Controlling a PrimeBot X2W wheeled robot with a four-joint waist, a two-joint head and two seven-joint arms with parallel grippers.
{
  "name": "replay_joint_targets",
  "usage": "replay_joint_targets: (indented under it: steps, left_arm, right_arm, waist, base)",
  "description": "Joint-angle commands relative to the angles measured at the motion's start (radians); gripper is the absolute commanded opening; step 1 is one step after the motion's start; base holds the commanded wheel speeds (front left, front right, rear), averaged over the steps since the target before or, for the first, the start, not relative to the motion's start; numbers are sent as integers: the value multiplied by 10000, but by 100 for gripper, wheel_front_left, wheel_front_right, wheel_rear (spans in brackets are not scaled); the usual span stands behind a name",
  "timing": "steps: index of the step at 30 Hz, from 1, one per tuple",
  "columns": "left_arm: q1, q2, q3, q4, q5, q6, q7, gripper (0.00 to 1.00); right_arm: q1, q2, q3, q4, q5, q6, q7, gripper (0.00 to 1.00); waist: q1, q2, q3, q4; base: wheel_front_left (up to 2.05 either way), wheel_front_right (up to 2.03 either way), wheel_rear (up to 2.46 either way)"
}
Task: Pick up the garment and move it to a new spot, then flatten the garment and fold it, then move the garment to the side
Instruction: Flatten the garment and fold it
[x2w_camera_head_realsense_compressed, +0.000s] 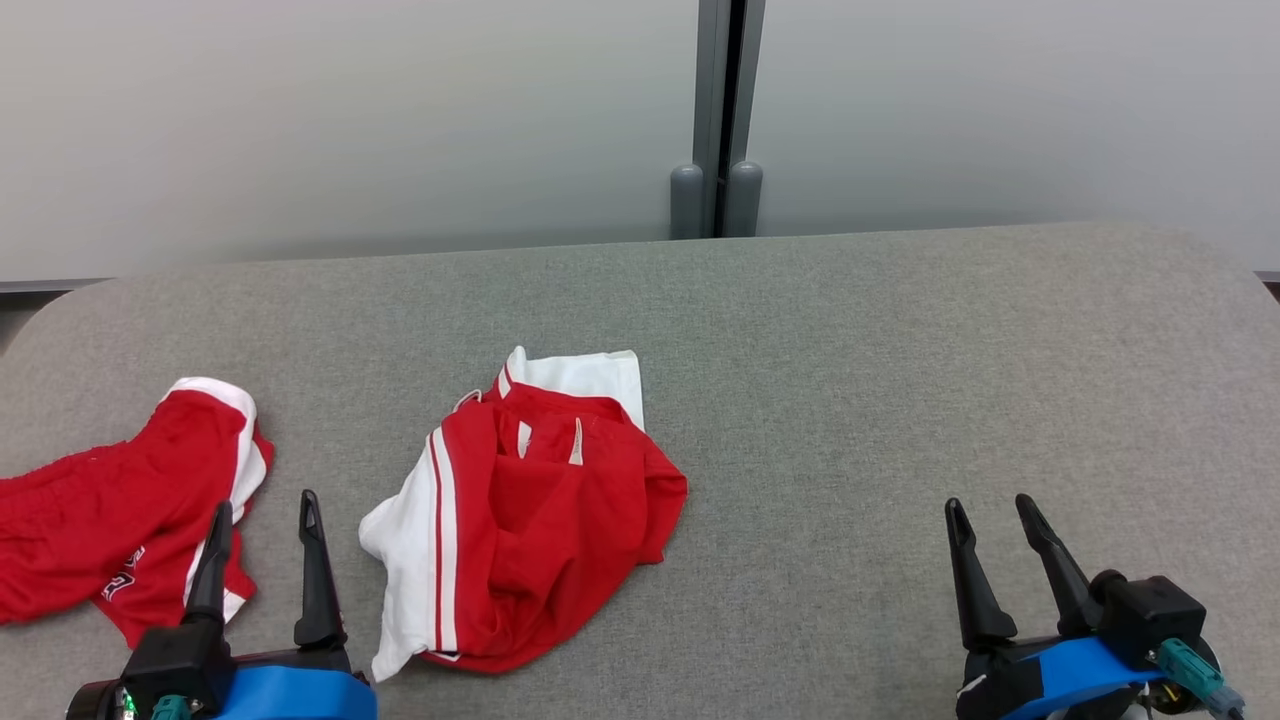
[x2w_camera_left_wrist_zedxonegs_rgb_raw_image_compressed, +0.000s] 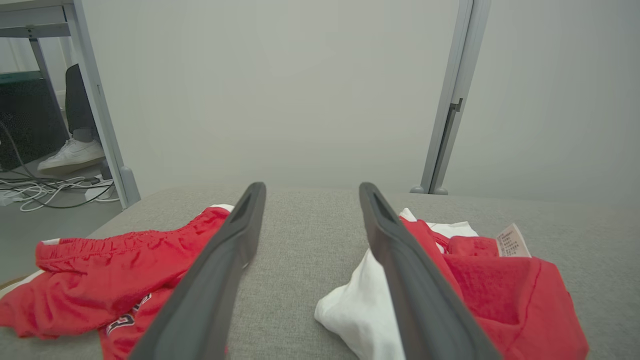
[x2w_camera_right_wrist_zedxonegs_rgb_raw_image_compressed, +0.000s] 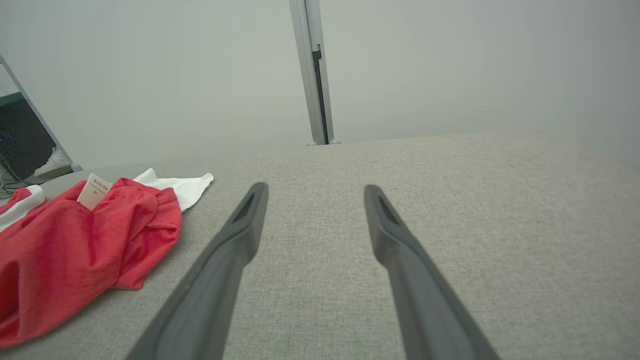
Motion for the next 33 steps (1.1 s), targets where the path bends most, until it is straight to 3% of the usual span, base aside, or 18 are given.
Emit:
replay_joint_targets:
  steps: [1, 8, 16, 33]
  left_arm:
    - [85, -20, 63, 46, 49, -29, -28, 100]
    - [-66, -93, 15, 150, 114, -126, -26, 100]
    - [-231, -132, -303, 208, 180, -240, -26, 100]
    - [-785, -147, -1254, 387, -330, -43, -26, 100]
  right_arm:
    - [85, -15, -21, 23, -32, 5, -5, 100]
    - [-326, -13, 362, 190, 29, 5, -5, 100]
    - [-1805, -15, 2308, 883, 30, 5, -3, 100]
    - [-5527, -24, 6032, 5112, 1747, 5, 322, 100]
  waist:
    - [0, 0, -10, 26]
    - [0, 0, -27, 280]
    - [0, 0, 137, 857]
    - [0, 0, 917, 2094]
  base:
    - [0, 0, 0]
    - [0, 0, 0]
    - [0, 0, 0]
    - [0, 0, 0]
